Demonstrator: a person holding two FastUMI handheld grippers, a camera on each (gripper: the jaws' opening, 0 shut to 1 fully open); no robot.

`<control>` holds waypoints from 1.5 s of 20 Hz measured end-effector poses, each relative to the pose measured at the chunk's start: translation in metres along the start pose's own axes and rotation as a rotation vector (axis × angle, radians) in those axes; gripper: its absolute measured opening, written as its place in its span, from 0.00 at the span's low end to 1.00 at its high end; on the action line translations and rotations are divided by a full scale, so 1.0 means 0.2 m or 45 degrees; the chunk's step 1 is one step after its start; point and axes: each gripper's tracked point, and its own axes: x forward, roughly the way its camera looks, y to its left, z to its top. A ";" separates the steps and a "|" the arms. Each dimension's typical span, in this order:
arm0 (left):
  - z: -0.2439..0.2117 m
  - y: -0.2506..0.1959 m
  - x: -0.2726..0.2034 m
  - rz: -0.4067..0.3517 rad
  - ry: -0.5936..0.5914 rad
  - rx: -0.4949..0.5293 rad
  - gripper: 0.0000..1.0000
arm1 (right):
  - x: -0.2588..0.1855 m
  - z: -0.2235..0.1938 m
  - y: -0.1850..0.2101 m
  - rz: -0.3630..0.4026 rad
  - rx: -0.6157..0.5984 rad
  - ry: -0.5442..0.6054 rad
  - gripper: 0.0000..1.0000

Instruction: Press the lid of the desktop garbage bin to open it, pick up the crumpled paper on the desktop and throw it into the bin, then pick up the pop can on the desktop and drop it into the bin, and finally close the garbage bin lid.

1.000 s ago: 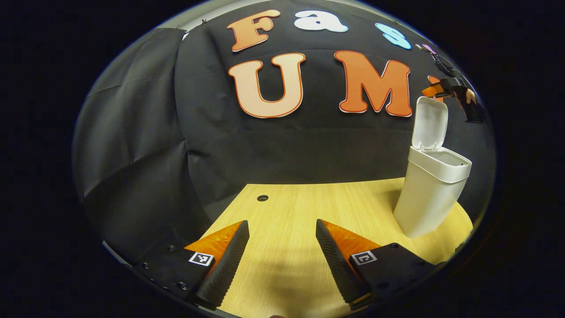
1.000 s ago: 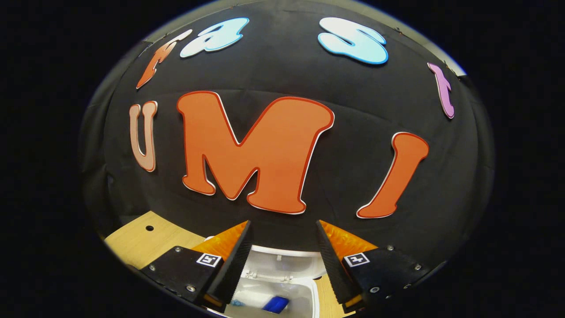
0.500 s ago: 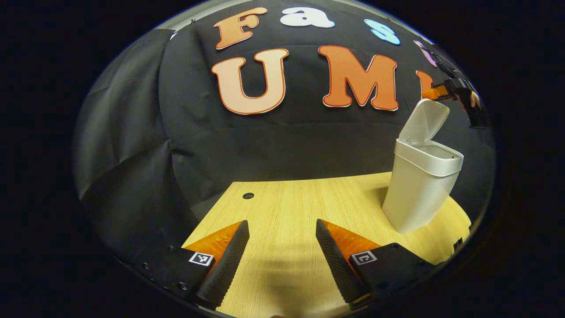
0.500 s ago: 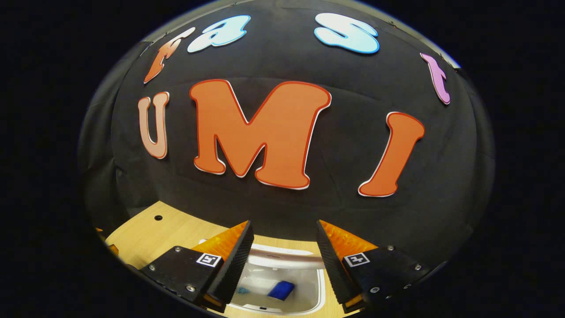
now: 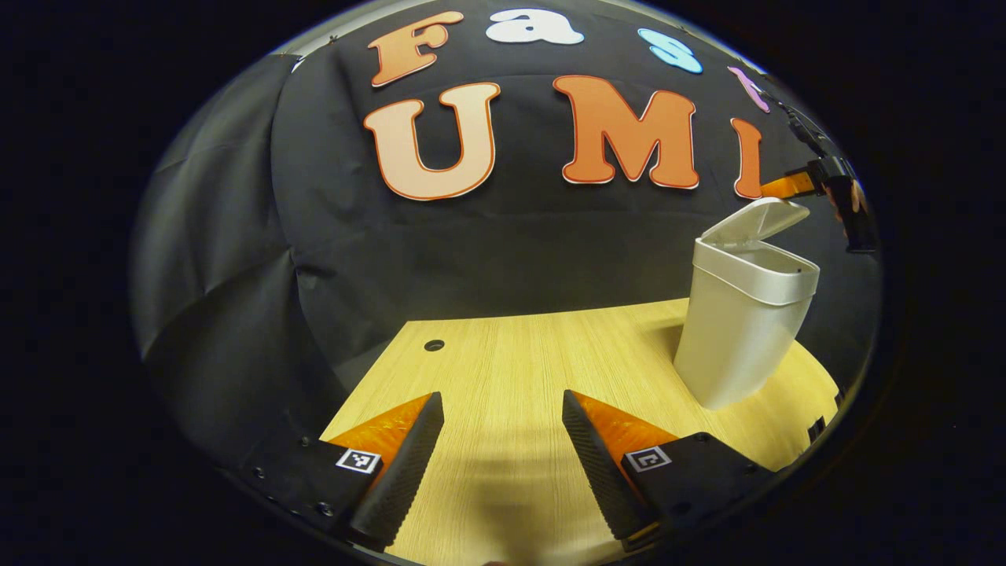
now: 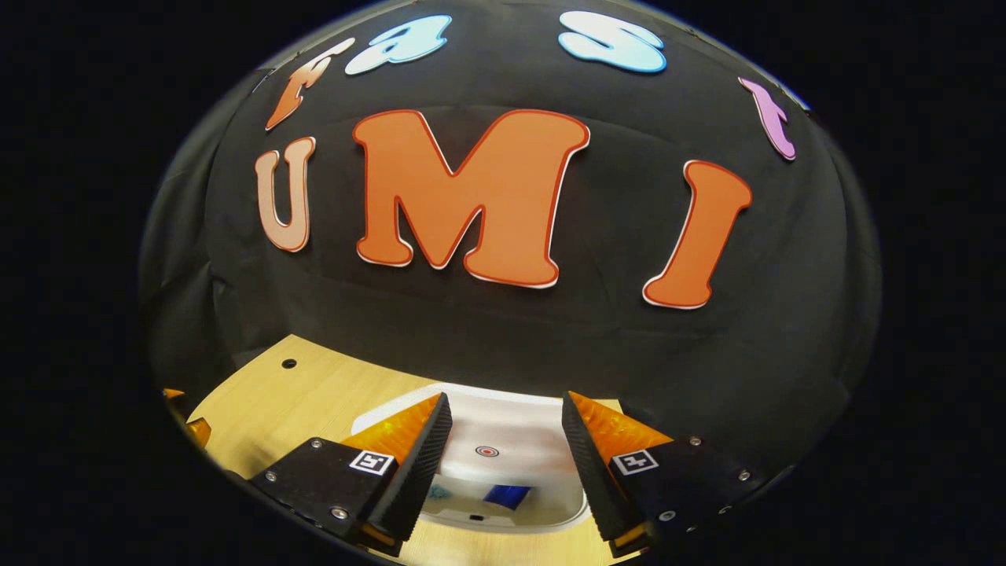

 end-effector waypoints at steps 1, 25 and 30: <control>0.00 0.00 0.00 -0.005 0.003 0.003 0.97 | 0.00 -0.03 0.01 0.004 0.003 0.011 0.86; -0.10 -0.09 -0.03 -0.094 0.103 0.096 0.97 | -0.11 -0.44 0.11 -0.023 0.148 0.111 0.80; -0.11 -0.14 -0.01 -0.128 0.119 0.122 0.97 | -0.14 -0.46 0.12 -0.006 0.186 0.075 0.84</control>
